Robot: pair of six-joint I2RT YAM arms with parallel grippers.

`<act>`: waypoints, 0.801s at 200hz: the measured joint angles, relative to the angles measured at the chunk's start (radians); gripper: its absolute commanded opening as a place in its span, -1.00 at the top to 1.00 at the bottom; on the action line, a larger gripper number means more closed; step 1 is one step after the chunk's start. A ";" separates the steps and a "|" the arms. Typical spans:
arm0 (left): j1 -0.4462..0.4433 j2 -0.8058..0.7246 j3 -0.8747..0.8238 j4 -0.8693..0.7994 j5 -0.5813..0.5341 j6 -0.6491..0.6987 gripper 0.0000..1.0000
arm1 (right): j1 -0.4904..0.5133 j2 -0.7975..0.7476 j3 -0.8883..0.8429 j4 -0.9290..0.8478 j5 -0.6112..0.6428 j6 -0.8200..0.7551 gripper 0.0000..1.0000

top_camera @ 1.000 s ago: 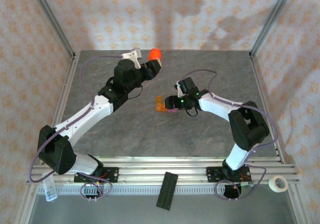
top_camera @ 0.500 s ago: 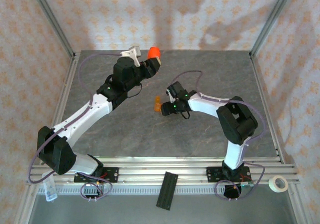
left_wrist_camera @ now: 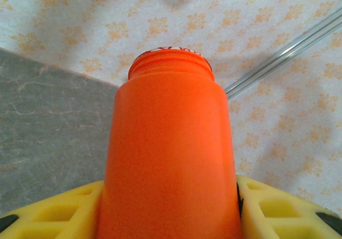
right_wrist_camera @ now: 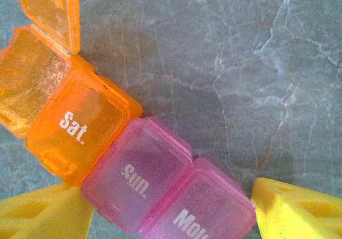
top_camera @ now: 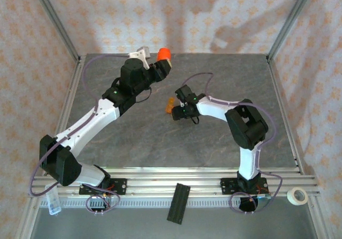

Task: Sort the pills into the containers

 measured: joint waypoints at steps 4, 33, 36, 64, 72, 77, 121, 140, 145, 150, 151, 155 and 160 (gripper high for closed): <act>0.000 0.000 0.001 0.000 0.000 0.000 1.00 | 0.000 0.004 0.004 -0.003 0.003 0.002 -0.53; 0.000 0.000 0.001 -0.006 0.000 0.004 1.00 | 0.000 0.015 0.023 -0.022 0.010 0.020 -0.53; 0.000 0.000 0.001 -0.006 0.000 0.003 1.00 | 0.000 0.016 0.024 -0.024 0.011 0.023 -0.53; 0.000 0.001 0.007 -0.020 0.001 0.004 1.00 | 0.000 0.020 0.032 -0.034 0.013 0.027 -0.54; 0.000 0.001 0.007 -0.019 0.001 0.005 1.00 | 0.000 0.020 0.032 -0.034 0.013 0.027 -0.55; 0.000 0.001 0.007 -0.019 0.002 0.006 1.00 | 0.000 0.020 0.032 -0.034 0.013 0.027 -0.55; -0.003 0.025 0.011 -0.024 0.016 0.012 1.00 | 0.002 0.019 0.032 -0.034 0.011 0.027 -0.58; -0.006 0.033 -0.003 -0.019 0.019 0.027 1.00 | 0.002 0.015 0.029 -0.032 0.009 0.027 -0.60; -0.006 0.033 -0.011 -0.015 0.021 0.033 1.00 | 0.002 0.013 0.026 -0.028 0.009 0.027 -0.60; -0.006 0.033 -0.019 -0.008 0.024 0.037 1.00 | 0.002 0.011 0.023 -0.024 0.009 0.027 -0.60; -0.006 0.033 -0.019 -0.008 0.024 0.037 1.00 | 0.002 0.011 0.022 -0.023 0.009 0.027 -0.60; -0.006 0.033 -0.028 0.000 0.027 0.042 1.00 | 0.001 0.008 0.018 -0.019 0.009 0.027 -0.60; -0.006 0.033 -0.038 0.007 0.031 0.049 1.00 | 0.001 0.004 0.013 -0.013 0.010 0.026 -0.61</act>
